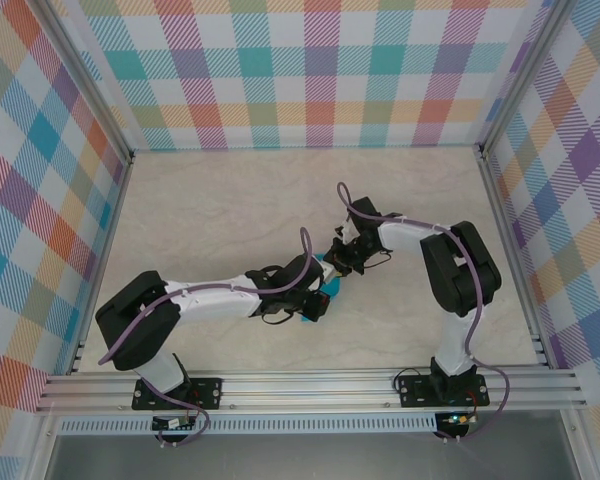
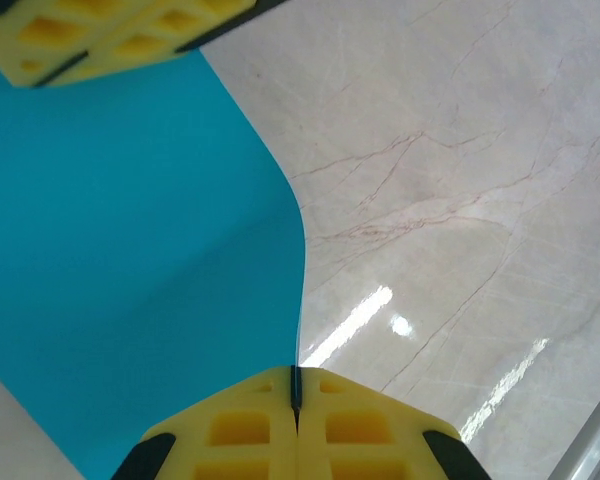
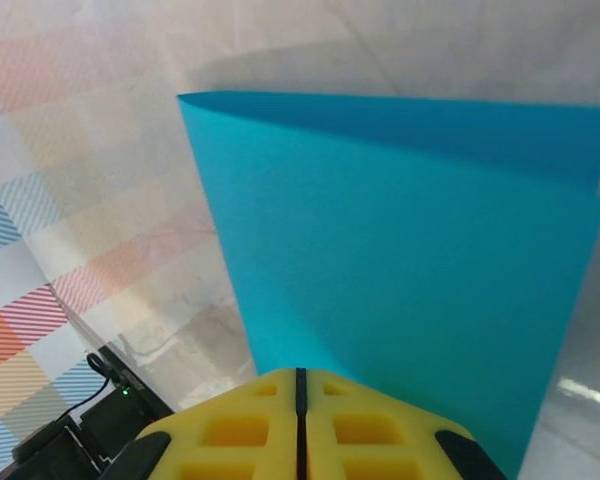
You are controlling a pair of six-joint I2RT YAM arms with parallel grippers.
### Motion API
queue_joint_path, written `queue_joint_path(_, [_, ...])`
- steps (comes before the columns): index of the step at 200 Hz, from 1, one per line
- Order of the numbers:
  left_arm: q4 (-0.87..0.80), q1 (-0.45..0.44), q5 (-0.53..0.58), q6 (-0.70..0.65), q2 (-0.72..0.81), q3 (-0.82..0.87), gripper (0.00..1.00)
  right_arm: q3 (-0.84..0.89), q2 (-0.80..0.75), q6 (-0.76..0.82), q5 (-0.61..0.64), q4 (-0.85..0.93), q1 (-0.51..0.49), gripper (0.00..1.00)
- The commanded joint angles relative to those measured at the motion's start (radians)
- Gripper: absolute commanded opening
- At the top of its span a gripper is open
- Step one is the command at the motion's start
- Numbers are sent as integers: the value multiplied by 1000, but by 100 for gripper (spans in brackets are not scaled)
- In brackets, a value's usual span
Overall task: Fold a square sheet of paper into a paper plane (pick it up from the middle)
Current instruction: Third fold the triangle at the center of the table.
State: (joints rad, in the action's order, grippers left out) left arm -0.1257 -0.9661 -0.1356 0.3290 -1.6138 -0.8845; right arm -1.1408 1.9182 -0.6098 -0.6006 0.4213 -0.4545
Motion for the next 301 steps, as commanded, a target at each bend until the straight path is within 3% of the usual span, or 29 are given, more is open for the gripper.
queue_joint_path(1, [3,30,-47,9,-18,9,0,-16,29,52,33,57,-3,8])
queue_joint_path(155, [-49,143,-63,-43,-76,-47,0,-19,91,96,111,111,-3,7])
queue_joint_path(301, [-78,147,17,-47,-127,-79,0,-24,87,85,94,110,-6,7])
